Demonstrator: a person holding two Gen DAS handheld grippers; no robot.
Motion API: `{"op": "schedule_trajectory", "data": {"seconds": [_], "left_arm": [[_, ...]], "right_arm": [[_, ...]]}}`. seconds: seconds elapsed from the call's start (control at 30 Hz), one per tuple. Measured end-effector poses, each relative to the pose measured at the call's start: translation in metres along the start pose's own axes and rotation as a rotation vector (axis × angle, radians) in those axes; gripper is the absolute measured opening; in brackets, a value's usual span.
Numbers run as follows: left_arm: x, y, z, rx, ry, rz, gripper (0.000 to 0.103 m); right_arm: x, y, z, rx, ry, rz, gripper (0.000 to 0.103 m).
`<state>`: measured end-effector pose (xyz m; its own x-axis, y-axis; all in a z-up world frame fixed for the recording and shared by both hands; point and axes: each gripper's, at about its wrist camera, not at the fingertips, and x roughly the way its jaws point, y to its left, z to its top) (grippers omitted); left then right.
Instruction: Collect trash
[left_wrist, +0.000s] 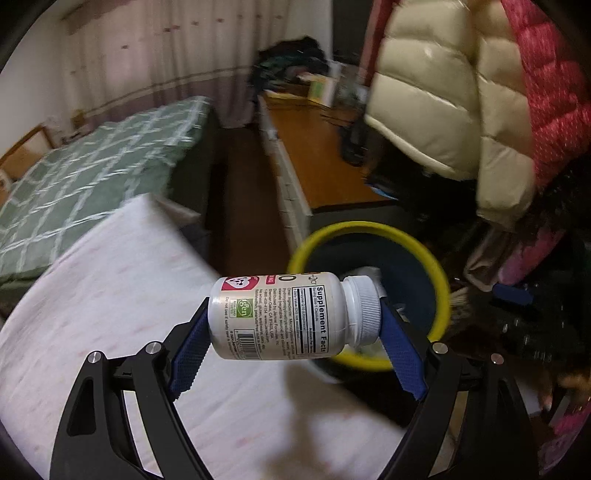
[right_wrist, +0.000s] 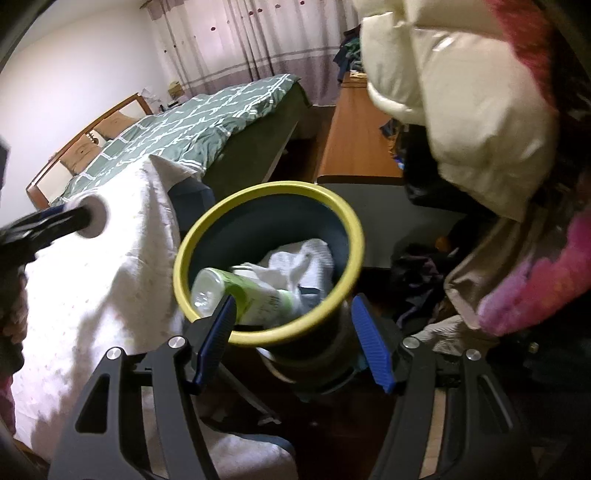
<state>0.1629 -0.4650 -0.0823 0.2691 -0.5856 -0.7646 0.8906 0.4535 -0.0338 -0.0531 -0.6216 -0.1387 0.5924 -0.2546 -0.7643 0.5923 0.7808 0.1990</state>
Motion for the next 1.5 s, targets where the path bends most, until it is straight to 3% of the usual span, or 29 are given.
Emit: {"op": "schedule_trajectory", "data": {"seconds": [0.2,0.37,0.47,0.57,0.77,0.9,1.07,1.23,1.4,1.5], "left_arm": [[0.061,-0.050,0.033,0.048,0.064,-0.049,0.084],[0.102,-0.076,0.045,0.065,0.095,-0.038,0.084],[0.114,-0.083,0.048,0.064,0.094,-0.031,0.092],[0.103,-0.079,0.047,0.046,0.063,-0.025,0.095],[0.019,-0.047,0.029,-0.002,-0.072,0.011,0.098],[-0.057,-0.021,-0.008,-0.037,-0.169,0.080,0.098],[-0.151,0.015,-0.081,-0.148,-0.265,0.256,0.098],[-0.231,0.041,-0.159,-0.259,-0.303,0.430,0.098],[-0.294,0.059,-0.226,-0.378,-0.312,0.587,0.098],[-0.325,0.067,-0.263,-0.469,-0.327,0.614,0.098]], "right_arm": [[-0.007,-0.021,-0.010,0.033,-0.007,-0.011,0.062],[-0.009,-0.032,-0.016,0.048,-0.004,-0.016,0.065],[-0.009,-0.034,-0.017,0.053,-0.004,-0.022,0.067],[-0.010,-0.030,-0.018,0.048,-0.005,-0.022,0.067],[-0.019,-0.007,-0.022,0.000,-0.017,0.003,0.067],[-0.027,0.024,-0.030,-0.065,-0.023,0.042,0.068],[-0.047,0.074,-0.039,-0.175,-0.062,0.087,0.074],[-0.082,0.125,-0.049,-0.273,-0.169,0.124,0.090],[-0.111,0.161,-0.059,-0.341,-0.233,0.155,0.095],[-0.132,0.172,-0.070,-0.367,-0.268,0.149,0.096]]}}
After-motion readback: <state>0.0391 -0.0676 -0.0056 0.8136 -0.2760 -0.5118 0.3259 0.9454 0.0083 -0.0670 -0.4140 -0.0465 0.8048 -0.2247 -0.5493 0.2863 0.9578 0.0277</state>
